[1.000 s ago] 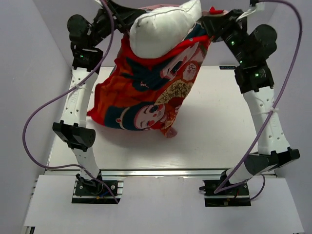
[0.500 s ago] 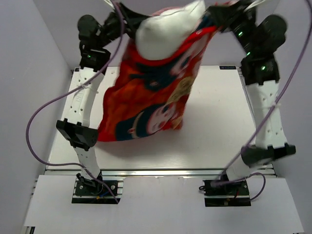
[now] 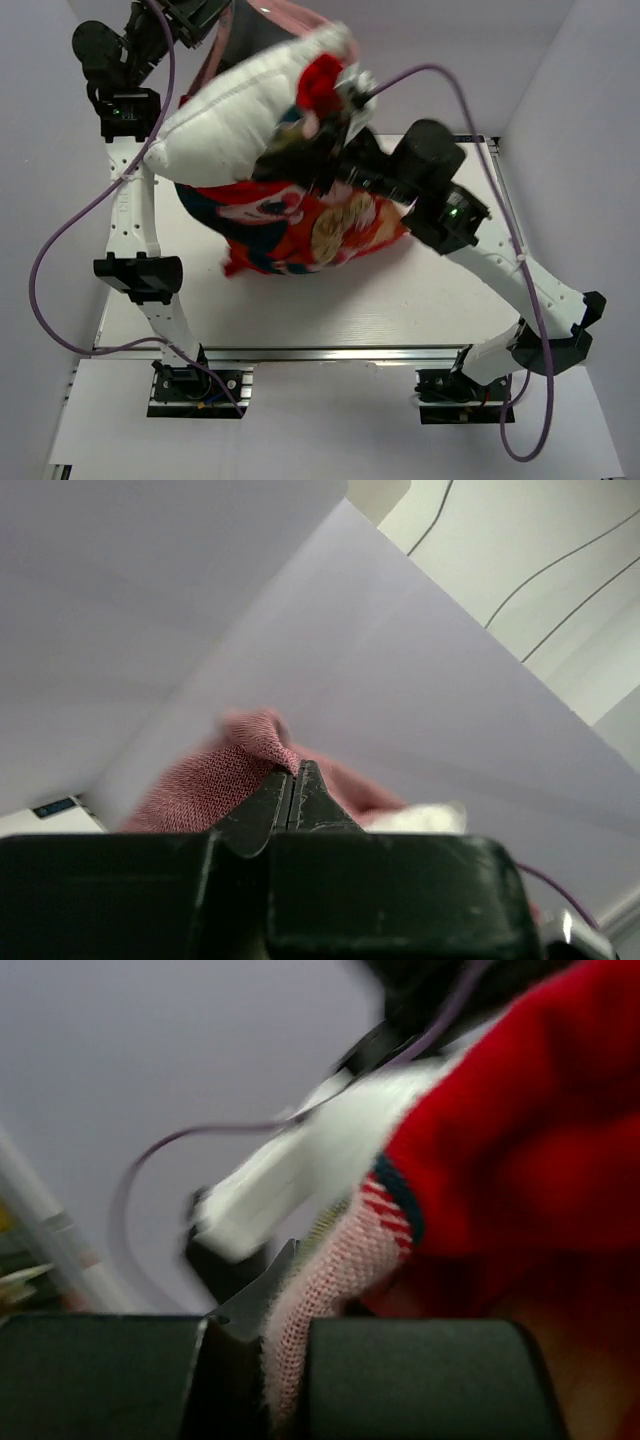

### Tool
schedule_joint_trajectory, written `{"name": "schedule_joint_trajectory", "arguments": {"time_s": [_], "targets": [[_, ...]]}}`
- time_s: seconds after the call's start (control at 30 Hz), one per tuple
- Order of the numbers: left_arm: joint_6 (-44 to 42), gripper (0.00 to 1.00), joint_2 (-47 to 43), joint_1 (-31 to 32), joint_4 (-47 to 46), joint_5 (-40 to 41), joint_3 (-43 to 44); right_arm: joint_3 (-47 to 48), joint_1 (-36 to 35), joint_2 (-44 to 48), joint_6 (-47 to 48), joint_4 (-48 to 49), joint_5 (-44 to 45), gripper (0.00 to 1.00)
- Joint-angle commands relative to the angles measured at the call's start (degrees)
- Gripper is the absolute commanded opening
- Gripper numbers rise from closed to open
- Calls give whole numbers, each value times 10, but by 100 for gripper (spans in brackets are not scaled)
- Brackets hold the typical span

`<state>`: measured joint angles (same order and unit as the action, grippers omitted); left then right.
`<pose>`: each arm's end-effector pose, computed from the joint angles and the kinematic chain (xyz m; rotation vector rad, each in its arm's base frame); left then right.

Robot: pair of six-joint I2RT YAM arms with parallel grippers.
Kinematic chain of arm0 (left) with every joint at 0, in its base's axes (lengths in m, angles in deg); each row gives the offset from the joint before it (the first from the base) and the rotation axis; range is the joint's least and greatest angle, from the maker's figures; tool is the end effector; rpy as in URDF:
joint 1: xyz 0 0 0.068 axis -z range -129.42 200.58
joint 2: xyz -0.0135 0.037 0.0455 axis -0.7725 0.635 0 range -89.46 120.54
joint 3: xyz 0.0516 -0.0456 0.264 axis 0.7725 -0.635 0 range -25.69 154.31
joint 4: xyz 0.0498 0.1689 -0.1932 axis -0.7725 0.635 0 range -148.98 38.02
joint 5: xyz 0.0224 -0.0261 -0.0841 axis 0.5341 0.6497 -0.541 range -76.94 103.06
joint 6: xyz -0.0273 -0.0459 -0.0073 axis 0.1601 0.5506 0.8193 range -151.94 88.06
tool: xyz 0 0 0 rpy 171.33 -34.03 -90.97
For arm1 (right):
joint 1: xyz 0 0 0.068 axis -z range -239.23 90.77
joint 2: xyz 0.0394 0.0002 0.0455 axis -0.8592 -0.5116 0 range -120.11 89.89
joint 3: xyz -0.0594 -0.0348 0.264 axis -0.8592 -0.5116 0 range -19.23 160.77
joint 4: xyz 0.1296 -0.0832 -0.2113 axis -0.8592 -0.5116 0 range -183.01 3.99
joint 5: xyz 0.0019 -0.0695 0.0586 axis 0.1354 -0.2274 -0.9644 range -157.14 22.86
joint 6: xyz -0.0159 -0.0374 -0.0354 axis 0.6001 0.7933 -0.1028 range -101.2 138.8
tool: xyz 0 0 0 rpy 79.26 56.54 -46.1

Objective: Put the pillow into the pillowcase

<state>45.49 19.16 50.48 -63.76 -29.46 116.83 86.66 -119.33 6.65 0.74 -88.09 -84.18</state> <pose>0.3524 -0.0235 0.6128 0.0051 1.2252 -1.5274 0.1371 0.2593 0.5634 -0.7385 1.1280 1.3522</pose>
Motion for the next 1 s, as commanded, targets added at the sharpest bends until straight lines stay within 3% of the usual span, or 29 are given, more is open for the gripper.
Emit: {"name": "schedule_joint_trajectory", "arguments": {"time_s": [0.0,0.03,0.07,0.1,0.23,0.3,0.37,0.47,0.5,0.57,0.6,0.7,0.77,0.83,0.87,0.9,0.93,0.97], "targets": [[49,0,-35,32,-61,-9,-8,71,105,21,73,71,82,0],[51,0,-72,38,-66,-24,-41,79,224,12,47,90,81,0],[51,0,-89,51,-61,-35,-56,98,283,-3,-5,95,76,0],[51,0,-106,58,-59,-50,-72,165,387,-46,-25,81,84,0],[38,0,-163,86,-38,-39,-141,249,535,-113,-83,59,97,0],[15,0,-154,92,-19,-30,-139,240,546,-109,-91,73,99,0],[9,0,-138,97,-12,-14,-120,225,539,-100,-119,81,45,0],[8,0,-84,96,0,7,-34,206,419,-71,-110,79,-21,0],[11,0,-54,92,1,11,-10,197,306,-48,-87,72,-21,0],[43,0,-39,70,-29,17,6,148,194,-23,-38,90,-19,0],[51,0,-39,60,-41,21,-2,145,102,-12,-30,89,-7,0],[61,0,-47,19,-54,29,-17,151,23,-13,-2,65,14,0],[78,0,-55,8,-73,27,-29,154,25,-14,35,47,57,0],[89,0,-59,9,-80,17,-34,150,90,-11,60,60,96,0],[95,0,-61,10,-79,4,-35,147,190,-16,38,99,99,0],[97,0,-66,10,-76,-3,-37,163,243,-26,16,106,108,0],[101,0,-81,10,-74,-9,-49,191,298,-43,-2,102,130,0],[103,0,-88,10,-74,-21,-56,225,400,-87,-43,80,143,0]]}}
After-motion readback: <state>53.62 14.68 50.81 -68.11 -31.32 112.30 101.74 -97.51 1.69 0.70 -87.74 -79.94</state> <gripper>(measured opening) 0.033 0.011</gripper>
